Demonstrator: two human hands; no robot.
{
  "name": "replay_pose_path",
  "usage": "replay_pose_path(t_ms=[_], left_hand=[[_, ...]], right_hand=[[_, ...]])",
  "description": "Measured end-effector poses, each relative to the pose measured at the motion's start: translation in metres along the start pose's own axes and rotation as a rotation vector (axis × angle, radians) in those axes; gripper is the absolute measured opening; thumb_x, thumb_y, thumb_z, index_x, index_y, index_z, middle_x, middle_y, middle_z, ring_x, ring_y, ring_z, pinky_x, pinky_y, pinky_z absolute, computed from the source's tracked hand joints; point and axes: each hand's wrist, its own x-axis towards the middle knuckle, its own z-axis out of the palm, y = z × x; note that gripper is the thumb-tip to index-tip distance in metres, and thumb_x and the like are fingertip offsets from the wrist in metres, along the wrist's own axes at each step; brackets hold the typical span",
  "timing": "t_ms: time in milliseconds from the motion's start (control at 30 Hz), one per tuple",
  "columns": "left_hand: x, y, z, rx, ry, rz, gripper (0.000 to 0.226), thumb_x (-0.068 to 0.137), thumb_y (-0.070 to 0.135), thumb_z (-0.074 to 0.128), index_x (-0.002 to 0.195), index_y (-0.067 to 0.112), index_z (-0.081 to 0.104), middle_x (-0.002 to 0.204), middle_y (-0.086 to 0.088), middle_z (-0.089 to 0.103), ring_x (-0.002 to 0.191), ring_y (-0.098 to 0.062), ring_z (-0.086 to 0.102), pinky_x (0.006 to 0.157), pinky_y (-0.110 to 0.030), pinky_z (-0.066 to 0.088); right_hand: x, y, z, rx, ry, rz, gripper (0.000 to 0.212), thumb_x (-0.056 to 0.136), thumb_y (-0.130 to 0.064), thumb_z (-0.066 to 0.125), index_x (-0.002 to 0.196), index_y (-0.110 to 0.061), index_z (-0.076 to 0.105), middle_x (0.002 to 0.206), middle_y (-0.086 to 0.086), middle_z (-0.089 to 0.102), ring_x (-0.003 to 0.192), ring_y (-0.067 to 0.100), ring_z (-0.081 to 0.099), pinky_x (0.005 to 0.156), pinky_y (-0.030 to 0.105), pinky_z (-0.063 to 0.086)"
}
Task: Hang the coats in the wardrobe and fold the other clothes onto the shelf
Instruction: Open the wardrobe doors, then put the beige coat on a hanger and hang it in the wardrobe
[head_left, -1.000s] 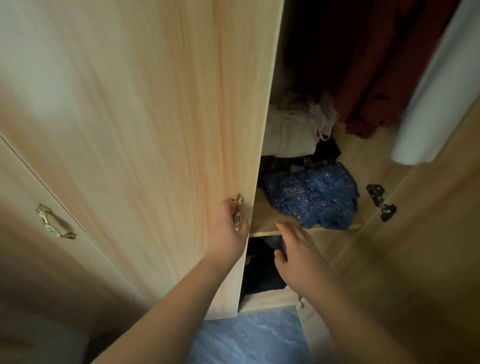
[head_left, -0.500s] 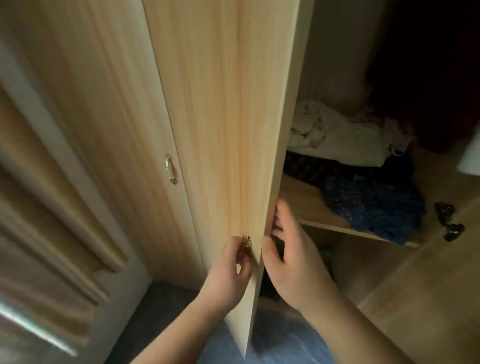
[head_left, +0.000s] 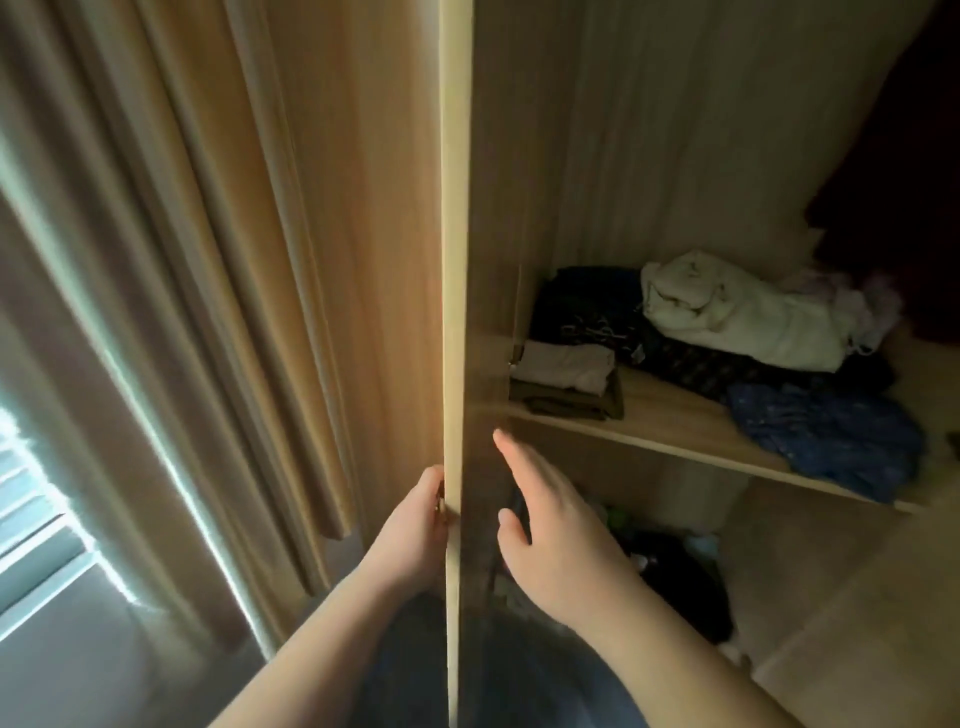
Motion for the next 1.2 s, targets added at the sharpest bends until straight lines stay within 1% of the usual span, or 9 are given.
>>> replay_pose_path(t_ms=[67, 133, 233, 300, 333, 433, 533, 733, 1200], left_hand=[[0.000, -0.018, -0.026, 0.006, 0.009, -0.031, 0.042, 0.091, 0.032, 0.060, 0.129, 0.042, 0.045, 0.124, 0.021, 0.061, 0.112, -0.005, 0.061, 0.096, -0.031, 0.052], [0.045, -0.089, -0.032, -0.014, -0.026, -0.072, 0.051, 0.091, 0.023, 0.062, 0.132, 0.046, 0.044, 0.127, 0.021, 0.061, 0.114, -0.006, 0.062, 0.092, -0.032, 0.054], [0.111, -0.204, -0.028, 0.102, -0.126, -0.038, 0.060, 0.089, 0.037, 0.068, 0.140, 0.053, 0.041, 0.132, 0.022, 0.060, 0.130, -0.020, 0.055, 0.091, -0.042, 0.056], [0.069, -0.154, -0.018, 0.130, -0.216, 0.030, 0.070, 0.089, 0.035, 0.065, 0.148, 0.046, 0.031, 0.147, 0.023, 0.046, 0.139, -0.012, 0.043, 0.104, -0.039, 0.049], [0.027, -0.100, -0.018, 0.246, -0.145, 0.048, 0.076, 0.089, 0.025, 0.060, 0.154, 0.037, 0.021, 0.157, 0.018, 0.031, 0.145, -0.011, 0.033, 0.113, -0.038, 0.040], [-0.074, -0.025, -0.007, 0.384, -0.020, 0.069, 0.083, 0.094, 0.027, 0.048, 0.158, 0.018, -0.004, 0.166, -0.003, 0.003, 0.153, -0.028, 0.008, 0.124, -0.042, 0.016], [-0.098, -0.018, 0.022, 0.522, -0.119, 0.047, 0.083, 0.096, 0.043, 0.044, 0.157, 0.021, -0.007, 0.167, -0.008, 0.003, 0.153, -0.032, 0.008, 0.122, -0.046, 0.019], [-0.169, 0.027, 0.076, 0.778, -0.261, 0.175, 0.067, 0.100, 0.046, 0.032, 0.158, 0.029, 0.001, 0.167, -0.002, 0.002, 0.153, -0.031, 0.000, 0.122, -0.050, 0.013], [-0.374, 0.130, 0.193, 0.822, -0.427, 0.304, 0.066, 0.101, 0.055, 0.028, 0.158, 0.032, 0.004, 0.167, -0.002, 0.002, 0.154, -0.026, -0.004, 0.123, -0.048, 0.006]], right_hand=[[-0.002, -0.009, 0.014, -0.020, 0.031, 0.057, 0.070, 0.098, -0.027, 0.050, 0.153, -0.045, 0.009, 0.161, -0.021, 0.016, 0.146, 0.000, 0.018, 0.118, 0.029, 0.029], [-0.010, -0.011, 0.023, -0.050, 0.050, 0.112, 0.069, 0.098, -0.026, 0.049, 0.154, -0.041, 0.012, 0.160, -0.019, 0.019, 0.147, 0.002, 0.019, 0.118, 0.029, 0.028], [-0.031, -0.007, 0.029, -0.124, 0.019, 0.229, 0.068, 0.097, -0.026, 0.048, 0.155, -0.039, 0.013, 0.161, -0.016, 0.018, 0.148, 0.005, 0.016, 0.119, 0.030, 0.026], [-0.050, 0.000, 0.028, -0.201, -0.007, 0.301, 0.066, 0.098, -0.029, 0.046, 0.155, -0.036, 0.014, 0.162, -0.013, 0.017, 0.149, 0.008, 0.013, 0.120, 0.033, 0.024], [-0.060, 0.005, 0.027, -0.241, -0.017, 0.338, 0.066, 0.098, -0.031, 0.045, 0.156, -0.035, 0.014, 0.162, -0.012, 0.016, 0.149, 0.010, 0.012, 0.121, 0.035, 0.023], [-0.096, 0.019, 0.023, -0.336, -0.047, 0.443, 0.064, 0.099, -0.038, 0.042, 0.156, -0.033, 0.013, 0.163, -0.007, 0.016, 0.150, 0.017, 0.012, 0.121, 0.040, 0.022], [-0.142, 0.031, 0.018, -0.388, -0.083, 0.516, 0.064, 0.100, -0.044, 0.039, 0.157, -0.032, 0.012, 0.164, -0.004, 0.014, 0.151, 0.022, 0.011, 0.121, 0.042, 0.020], [-0.253, 0.040, -0.007, -0.436, -0.083, 0.605, 0.063, 0.101, -0.049, 0.032, 0.157, -0.031, 0.010, 0.165, -0.003, 0.012, 0.151, 0.023, 0.009, 0.121, 0.043, 0.018], [-0.510, 0.036, -0.072, -0.439, 0.010, 0.755, 0.065, 0.099, -0.050, 0.035, 0.156, -0.028, 0.013, 0.164, 0.001, 0.015, 0.150, 0.025, 0.010, 0.122, 0.039, 0.016]])
